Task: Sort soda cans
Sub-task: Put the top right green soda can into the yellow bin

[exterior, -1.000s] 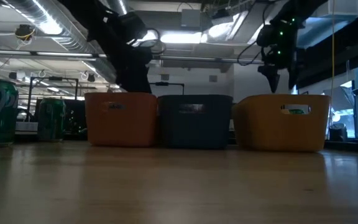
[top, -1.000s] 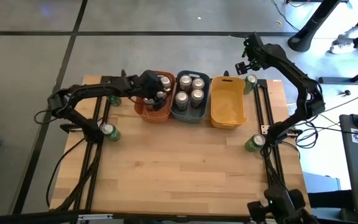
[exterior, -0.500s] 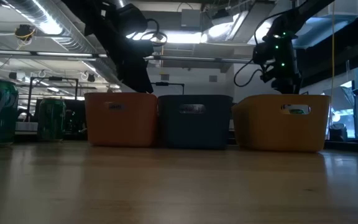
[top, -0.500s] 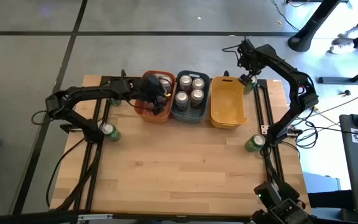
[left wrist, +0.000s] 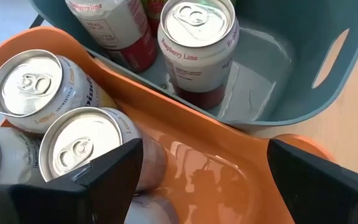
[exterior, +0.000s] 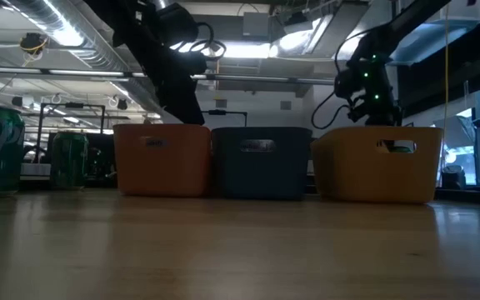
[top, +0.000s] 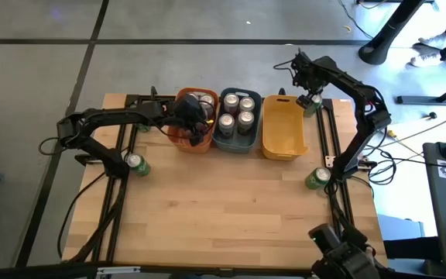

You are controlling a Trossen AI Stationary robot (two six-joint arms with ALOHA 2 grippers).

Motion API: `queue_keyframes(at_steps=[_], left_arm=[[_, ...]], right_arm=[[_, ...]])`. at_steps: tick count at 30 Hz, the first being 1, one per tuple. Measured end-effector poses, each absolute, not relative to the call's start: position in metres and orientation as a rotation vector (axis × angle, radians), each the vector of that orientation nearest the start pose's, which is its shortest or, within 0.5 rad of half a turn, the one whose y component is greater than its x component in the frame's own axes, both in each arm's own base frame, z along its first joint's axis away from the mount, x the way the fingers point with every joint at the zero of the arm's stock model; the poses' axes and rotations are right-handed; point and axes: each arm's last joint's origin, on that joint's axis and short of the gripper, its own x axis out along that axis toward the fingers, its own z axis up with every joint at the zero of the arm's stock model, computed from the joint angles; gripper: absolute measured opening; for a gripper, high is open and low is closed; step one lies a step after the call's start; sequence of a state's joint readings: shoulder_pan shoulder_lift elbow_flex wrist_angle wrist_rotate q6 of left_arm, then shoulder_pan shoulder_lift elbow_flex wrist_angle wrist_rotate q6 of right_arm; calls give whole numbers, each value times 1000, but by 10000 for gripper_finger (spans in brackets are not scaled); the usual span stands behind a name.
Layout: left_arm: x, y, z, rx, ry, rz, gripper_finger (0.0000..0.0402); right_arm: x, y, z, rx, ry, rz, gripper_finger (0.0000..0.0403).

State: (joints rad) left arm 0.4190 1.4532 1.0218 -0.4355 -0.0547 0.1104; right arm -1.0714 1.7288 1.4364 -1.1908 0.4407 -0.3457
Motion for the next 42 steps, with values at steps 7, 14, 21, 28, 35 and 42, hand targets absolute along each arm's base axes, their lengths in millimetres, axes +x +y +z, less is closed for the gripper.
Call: queue_keyframes(at_steps=[7,14,21,28,35,42], left_arm=[[273,123,244,-54,881,394,331],[273,123,244,-49,881,391,331],[274,123,244,-49,877,392,331],[273,123,244,-53,882,393,331],[274,123,244,-46,875,391,331],[274,123,244,-46,876,391,331]], right_arm=[[149,-286,255,240,1718,-887,360],[149,-285,255,236,1732,-867,360],[160,-275,239,152,1779,-820,360],[160,-271,218,27,1858,-814,360],[162,-270,216,36,1841,-797,360],[166,-262,217,84,1837,-715,360]])
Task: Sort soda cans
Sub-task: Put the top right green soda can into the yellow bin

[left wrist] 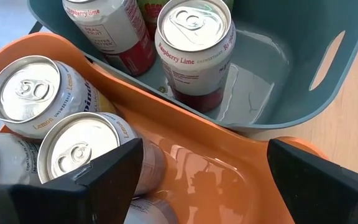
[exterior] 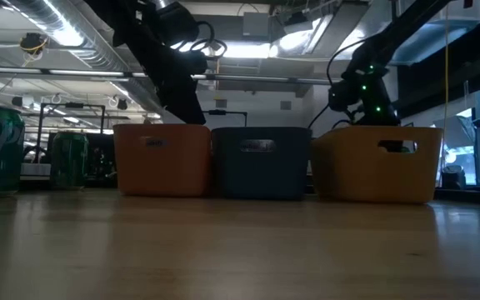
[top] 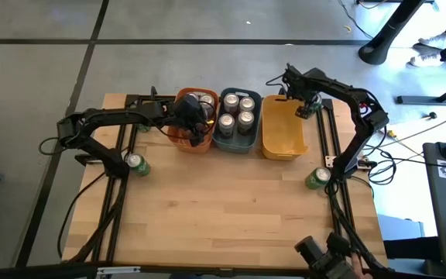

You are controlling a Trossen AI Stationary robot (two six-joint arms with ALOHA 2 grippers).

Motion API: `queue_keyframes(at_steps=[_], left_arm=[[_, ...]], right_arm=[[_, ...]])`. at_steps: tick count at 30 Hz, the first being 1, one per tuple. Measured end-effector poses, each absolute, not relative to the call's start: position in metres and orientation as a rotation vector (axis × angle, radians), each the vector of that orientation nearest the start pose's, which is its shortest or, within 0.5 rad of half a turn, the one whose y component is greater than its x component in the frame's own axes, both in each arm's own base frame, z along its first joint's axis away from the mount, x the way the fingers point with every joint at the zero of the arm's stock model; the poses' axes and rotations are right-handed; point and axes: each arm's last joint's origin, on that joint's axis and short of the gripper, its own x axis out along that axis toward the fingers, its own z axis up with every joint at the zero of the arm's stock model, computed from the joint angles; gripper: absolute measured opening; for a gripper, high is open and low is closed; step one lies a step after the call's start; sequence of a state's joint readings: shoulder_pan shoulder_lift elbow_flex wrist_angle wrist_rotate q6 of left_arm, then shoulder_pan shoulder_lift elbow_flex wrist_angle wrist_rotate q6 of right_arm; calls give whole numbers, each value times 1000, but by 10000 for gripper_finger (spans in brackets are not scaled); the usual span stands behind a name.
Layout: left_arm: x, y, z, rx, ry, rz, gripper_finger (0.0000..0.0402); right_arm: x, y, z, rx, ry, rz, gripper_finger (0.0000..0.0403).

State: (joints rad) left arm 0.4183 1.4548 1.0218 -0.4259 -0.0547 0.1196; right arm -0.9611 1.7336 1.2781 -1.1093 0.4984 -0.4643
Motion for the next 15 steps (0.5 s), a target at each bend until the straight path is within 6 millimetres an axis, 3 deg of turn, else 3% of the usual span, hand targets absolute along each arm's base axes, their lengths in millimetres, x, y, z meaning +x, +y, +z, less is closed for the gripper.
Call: queue_keyframes(at_steps=[10,15], left_arm=[[274,123,244,-45,876,391,331],[275,124,245,-32,863,388,331]], right_arm=[[168,-247,217,93,1938,-622,360],[178,-248,216,-23,1936,-713,360]])
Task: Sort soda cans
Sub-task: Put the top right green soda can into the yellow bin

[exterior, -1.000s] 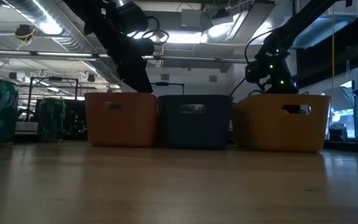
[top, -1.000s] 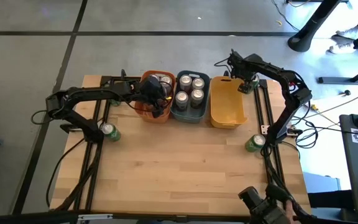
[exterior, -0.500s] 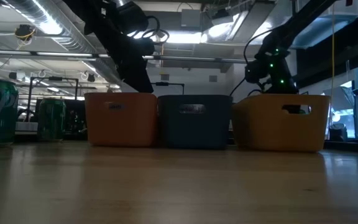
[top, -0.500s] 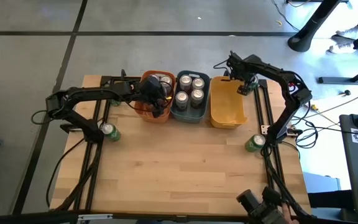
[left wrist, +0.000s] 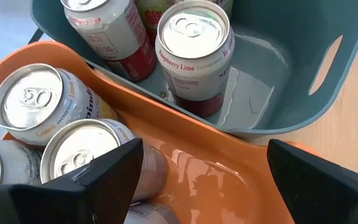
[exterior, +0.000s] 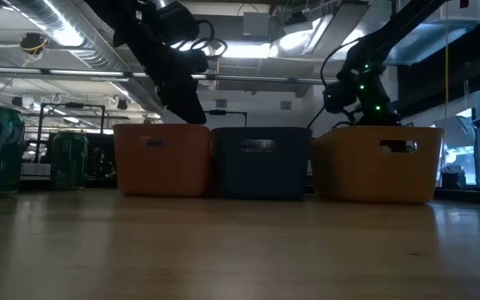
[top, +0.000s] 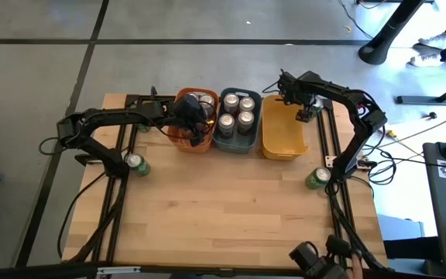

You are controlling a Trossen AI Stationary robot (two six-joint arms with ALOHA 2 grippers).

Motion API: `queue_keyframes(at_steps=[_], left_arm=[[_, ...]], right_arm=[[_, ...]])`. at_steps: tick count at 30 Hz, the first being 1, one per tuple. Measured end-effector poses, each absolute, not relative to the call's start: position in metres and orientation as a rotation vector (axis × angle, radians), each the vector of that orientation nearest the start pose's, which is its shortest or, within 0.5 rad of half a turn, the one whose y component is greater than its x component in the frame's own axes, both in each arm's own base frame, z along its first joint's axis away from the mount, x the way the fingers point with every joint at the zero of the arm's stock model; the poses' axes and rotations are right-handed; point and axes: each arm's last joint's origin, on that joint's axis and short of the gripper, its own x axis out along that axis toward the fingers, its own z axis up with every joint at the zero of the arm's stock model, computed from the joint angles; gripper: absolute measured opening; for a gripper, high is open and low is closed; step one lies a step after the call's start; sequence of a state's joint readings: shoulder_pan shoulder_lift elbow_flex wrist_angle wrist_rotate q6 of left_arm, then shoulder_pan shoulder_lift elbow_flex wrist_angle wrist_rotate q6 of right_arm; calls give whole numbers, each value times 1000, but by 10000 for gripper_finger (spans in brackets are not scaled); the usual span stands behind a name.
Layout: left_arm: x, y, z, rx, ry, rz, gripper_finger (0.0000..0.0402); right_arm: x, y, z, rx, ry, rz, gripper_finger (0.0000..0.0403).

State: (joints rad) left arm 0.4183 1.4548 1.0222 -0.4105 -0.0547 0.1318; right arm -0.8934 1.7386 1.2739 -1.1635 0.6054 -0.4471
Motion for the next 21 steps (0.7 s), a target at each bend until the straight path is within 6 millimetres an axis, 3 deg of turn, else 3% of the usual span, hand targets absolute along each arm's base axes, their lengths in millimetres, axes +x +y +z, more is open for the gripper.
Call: queue_keyframes(at_steps=[4,11,21], left_arm=[[275,124,245,-32,862,388,331],[275,124,246,-24,860,386,331],[275,124,246,-26,861,386,331]], right_arm=[[184,-248,216,-13,1881,-740,360],[186,-244,217,-79,1938,-717,360],[165,-259,214,45,1922,-736,359]])
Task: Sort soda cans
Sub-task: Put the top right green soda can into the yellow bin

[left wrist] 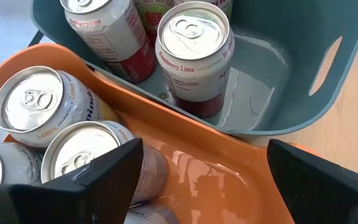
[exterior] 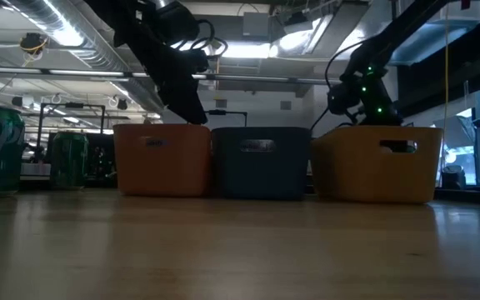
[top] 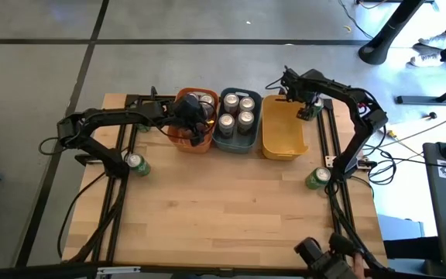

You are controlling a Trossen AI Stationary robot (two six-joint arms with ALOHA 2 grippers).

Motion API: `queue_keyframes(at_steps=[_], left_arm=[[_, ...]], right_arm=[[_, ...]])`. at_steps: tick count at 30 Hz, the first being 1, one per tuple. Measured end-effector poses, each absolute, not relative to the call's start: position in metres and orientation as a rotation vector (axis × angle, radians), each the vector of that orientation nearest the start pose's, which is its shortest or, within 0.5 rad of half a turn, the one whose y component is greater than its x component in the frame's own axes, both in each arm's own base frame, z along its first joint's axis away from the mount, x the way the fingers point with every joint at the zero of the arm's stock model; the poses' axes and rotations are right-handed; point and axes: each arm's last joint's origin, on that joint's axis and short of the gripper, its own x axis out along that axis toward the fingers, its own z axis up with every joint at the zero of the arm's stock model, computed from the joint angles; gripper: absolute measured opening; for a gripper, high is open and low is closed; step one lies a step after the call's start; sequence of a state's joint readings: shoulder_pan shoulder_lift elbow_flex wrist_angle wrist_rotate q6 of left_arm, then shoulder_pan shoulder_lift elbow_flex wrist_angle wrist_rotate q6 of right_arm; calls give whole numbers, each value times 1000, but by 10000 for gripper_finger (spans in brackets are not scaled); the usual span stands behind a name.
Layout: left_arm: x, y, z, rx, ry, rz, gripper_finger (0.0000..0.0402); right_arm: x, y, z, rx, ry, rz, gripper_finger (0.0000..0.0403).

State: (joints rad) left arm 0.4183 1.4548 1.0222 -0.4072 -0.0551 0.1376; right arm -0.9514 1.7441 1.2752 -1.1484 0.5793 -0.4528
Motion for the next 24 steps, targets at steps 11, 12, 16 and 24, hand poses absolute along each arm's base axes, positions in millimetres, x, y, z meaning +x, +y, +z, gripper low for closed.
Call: queue_keyframes(at_steps=[11,12,16,24], left_arm=[[275,124,245,-23,863,384,331],[275,124,245,-21,863,384,331],[275,124,245,-19,863,383,331],[275,124,245,-8,865,377,331]], right_arm=[[167,-260,196,74,2041,-626,317],[167,-260,196,72,2042,-623,315],[167,-260,196,70,2042,-618,317],[167,-259,195,69,2057,-647,297]])
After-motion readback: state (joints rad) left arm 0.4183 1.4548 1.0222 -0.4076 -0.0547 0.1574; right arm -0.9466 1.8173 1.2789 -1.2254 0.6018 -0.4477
